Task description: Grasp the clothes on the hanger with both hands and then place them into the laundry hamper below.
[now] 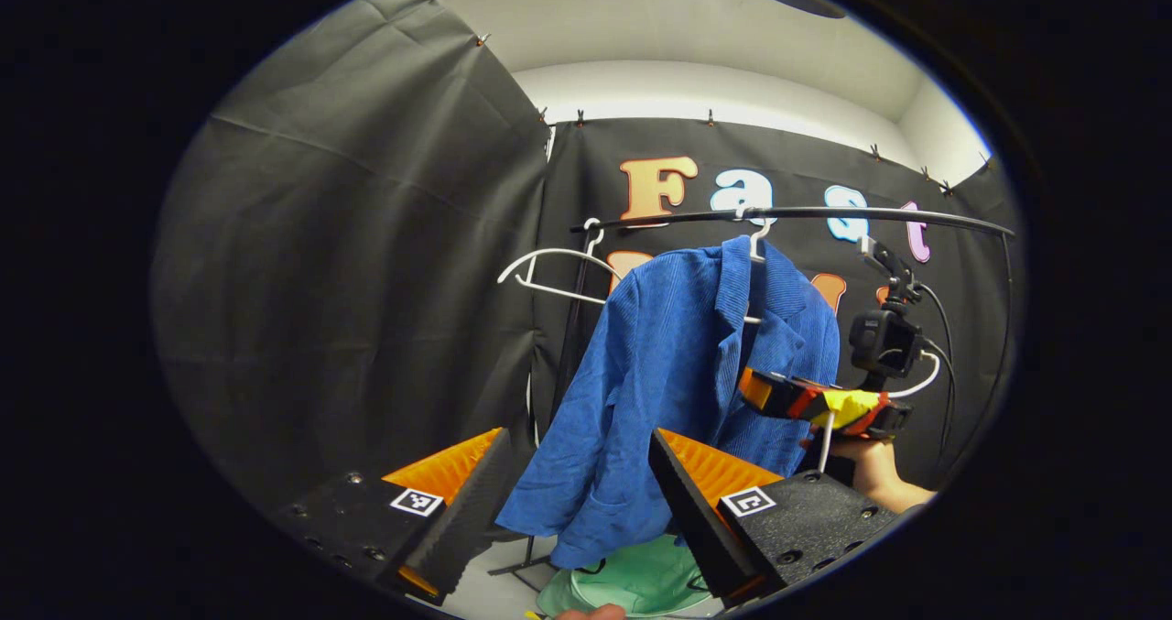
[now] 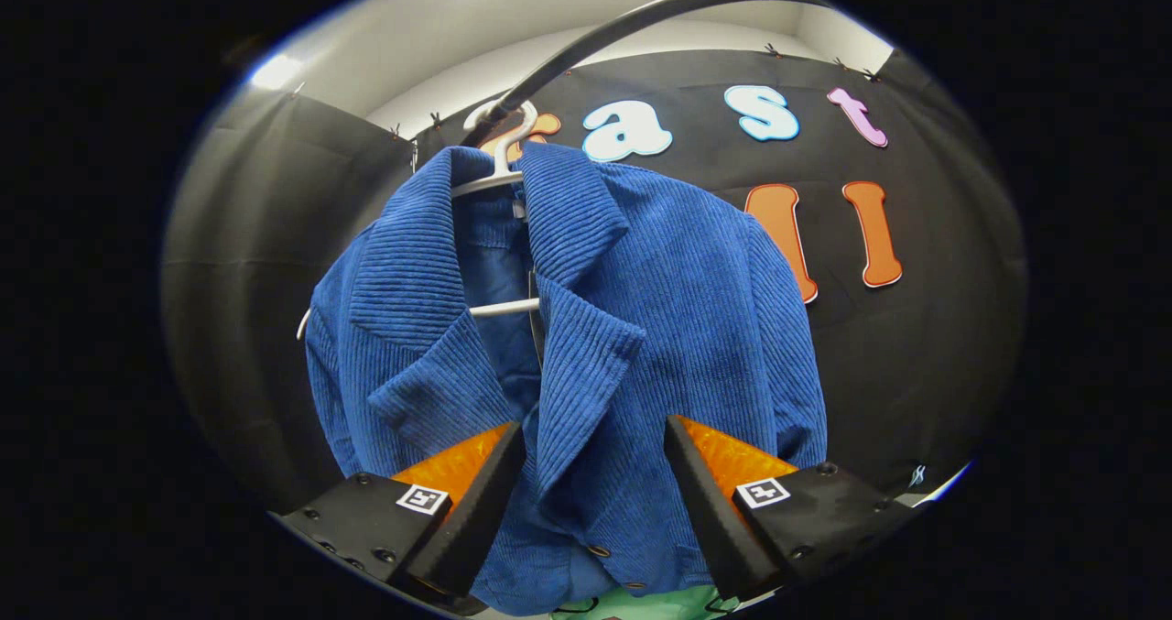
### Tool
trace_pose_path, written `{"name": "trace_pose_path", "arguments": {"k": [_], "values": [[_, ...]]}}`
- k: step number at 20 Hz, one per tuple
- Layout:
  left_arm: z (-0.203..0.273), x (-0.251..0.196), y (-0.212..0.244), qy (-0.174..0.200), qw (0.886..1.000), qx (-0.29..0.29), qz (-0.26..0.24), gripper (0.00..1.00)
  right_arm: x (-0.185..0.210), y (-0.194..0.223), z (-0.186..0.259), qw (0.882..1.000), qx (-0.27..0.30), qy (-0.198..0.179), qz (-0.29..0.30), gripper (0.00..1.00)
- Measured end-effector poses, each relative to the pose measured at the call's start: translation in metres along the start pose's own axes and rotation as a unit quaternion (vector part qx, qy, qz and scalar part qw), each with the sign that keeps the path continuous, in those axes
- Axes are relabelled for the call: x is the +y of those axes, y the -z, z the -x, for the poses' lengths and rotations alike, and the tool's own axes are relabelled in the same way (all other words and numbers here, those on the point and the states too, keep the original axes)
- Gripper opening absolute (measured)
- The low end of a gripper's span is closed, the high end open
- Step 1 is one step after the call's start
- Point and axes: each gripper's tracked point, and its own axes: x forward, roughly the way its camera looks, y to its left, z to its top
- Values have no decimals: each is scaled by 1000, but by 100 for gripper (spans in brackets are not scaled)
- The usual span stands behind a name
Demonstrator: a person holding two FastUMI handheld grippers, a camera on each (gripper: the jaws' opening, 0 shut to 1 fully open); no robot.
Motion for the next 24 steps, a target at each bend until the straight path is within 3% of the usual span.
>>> {"name": "trace_pose_path", "arguments": {"k": [3,8,10,13,14,19,21,22,24], "values": [[0,1,-4,-23,999,-12,-20,95,-9,5,-22,1000,-1,15,4,94],[-5,-38,-1,-54,998,-29,-22,95,-45,26,-54,1000,28,1,4,100],[-17,-63,3,-53,998,-29,-11,92,-71,20,-57,1000,17,-7,-3,66],[-35,-94,14,-53,998,-27,4,95,-87,3,-38,999,1,-50,3,14],[-43,-107,19,-48,999,-24,10,92,-92,-4,-29,998,-7,-66,10,8],[-80,-164,39,-11,1000,-9,22,95,-98,-18,21,987,1,-162,1,8],[-98,-184,45,18,1000,-1,16,93,-112,-23,34,986,9,-167,-16,8],[-106,-189,47,36,999,-2,13,93,-115,-26,42,985,7,-171,-24,1],[-121,-199,53,59,998,5,13,93,-123,-31,50,988,0,-154,-32,8]]}}
